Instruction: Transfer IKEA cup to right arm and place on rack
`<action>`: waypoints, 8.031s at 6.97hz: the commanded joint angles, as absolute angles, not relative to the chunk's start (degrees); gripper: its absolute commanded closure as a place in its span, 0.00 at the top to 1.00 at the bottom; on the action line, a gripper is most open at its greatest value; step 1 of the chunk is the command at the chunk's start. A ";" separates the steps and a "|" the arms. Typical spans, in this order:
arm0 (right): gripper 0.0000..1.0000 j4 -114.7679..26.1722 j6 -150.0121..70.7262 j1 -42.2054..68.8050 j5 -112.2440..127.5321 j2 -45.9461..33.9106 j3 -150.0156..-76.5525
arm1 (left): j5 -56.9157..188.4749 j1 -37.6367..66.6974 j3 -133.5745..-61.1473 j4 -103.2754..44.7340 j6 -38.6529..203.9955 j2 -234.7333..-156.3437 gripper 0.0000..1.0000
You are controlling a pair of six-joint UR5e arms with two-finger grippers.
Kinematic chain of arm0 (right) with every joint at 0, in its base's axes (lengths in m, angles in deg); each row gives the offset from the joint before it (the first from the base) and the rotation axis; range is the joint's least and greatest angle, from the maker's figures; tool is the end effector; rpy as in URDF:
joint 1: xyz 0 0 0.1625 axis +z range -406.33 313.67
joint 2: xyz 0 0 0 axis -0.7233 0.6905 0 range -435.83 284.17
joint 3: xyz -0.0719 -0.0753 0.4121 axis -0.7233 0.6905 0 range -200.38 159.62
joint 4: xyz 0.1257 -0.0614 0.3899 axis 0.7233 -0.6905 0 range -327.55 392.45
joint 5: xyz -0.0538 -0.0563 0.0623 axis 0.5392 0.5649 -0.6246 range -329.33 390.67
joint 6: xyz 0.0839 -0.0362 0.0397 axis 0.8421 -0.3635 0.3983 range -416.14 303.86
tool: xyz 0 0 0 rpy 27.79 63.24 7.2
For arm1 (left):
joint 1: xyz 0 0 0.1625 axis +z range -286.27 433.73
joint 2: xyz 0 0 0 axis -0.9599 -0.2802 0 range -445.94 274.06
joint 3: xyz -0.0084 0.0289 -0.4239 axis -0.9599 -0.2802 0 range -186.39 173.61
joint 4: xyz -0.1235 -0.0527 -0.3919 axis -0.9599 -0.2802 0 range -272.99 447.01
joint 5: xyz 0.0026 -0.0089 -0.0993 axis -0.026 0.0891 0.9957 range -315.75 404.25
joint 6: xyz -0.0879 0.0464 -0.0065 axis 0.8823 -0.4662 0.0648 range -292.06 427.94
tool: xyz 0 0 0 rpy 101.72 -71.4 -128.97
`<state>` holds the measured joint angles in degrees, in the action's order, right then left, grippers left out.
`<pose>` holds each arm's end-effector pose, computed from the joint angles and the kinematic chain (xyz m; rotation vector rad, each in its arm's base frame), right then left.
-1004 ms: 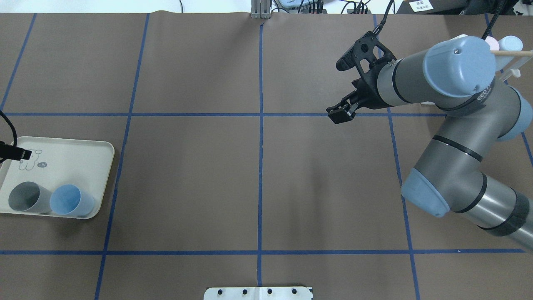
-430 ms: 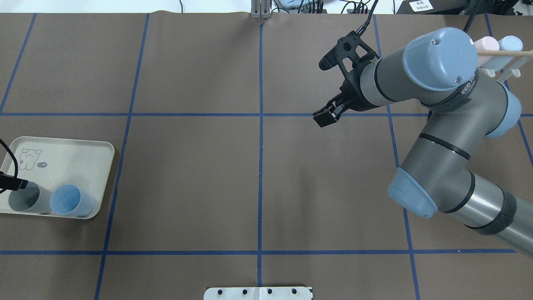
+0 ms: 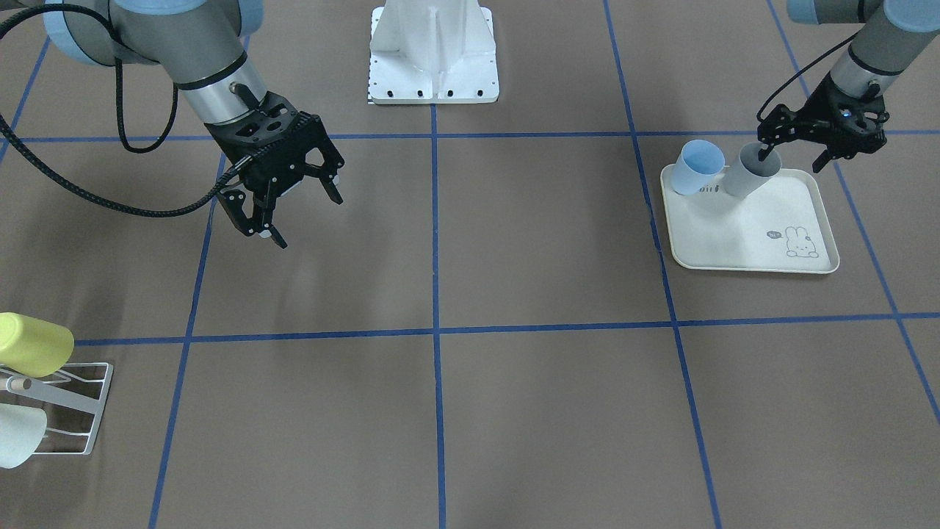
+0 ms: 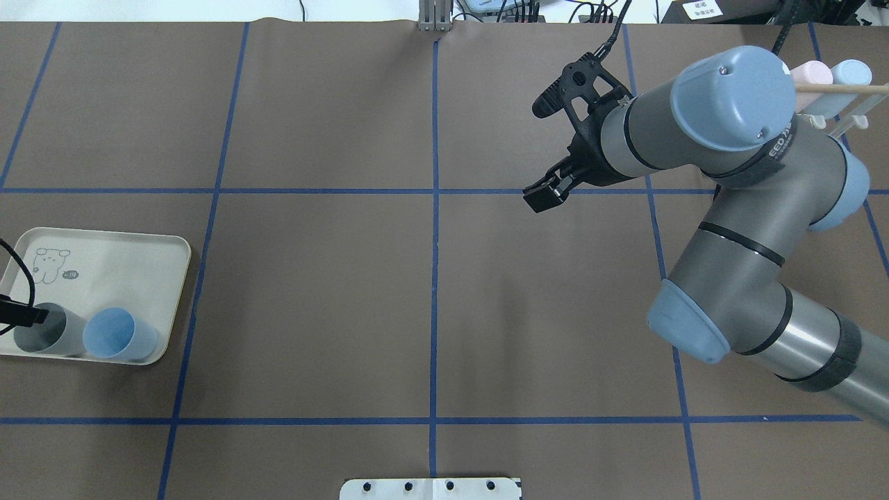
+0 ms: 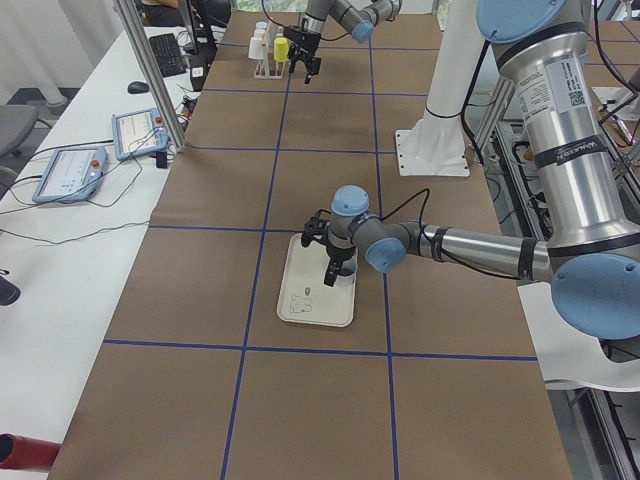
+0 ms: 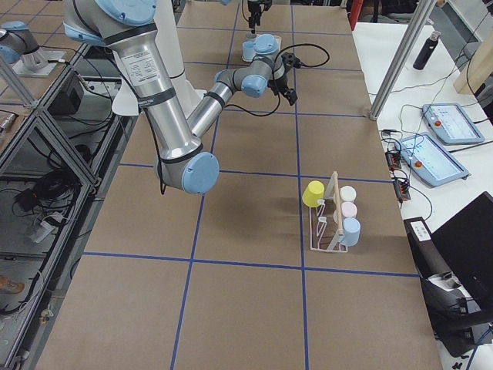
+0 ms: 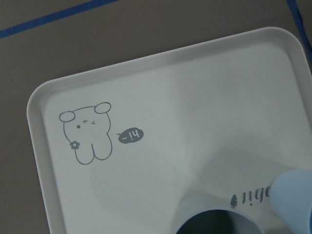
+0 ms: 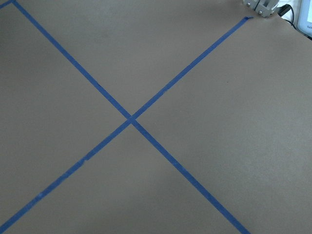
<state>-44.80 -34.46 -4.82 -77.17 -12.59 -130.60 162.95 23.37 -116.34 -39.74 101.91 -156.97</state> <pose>-0.3746 -0.4687 0.2169 0.6939 -0.8379 -0.5836 0.1808 -0.3520 0.5658 0.2273 0.7739 0.2584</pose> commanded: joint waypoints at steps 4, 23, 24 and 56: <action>0.99 -44.72 -35.05 -4.85 -77.26 -12.37 -130.59 | 163.86 23.63 -114.94 -42.80 103.80 -157.31 0.00; 0.99 32.54 -42.52 -27.70 -48.00 -10.17 -111.34 | 171.26 33.81 -122.85 -40.08 166.03 -200.11 0.00; 0.99 32.62 -42.61 -27.96 -48.00 -10.17 -111.60 | 169.68 35.22 -122.59 -40.08 165.94 -200.11 0.00; 0.38 -83.88 -96.98 4.08 -48.89 -2.36 -145.28 | 163.07 12.20 -124.43 -7.12 88.33 -179.99 1.00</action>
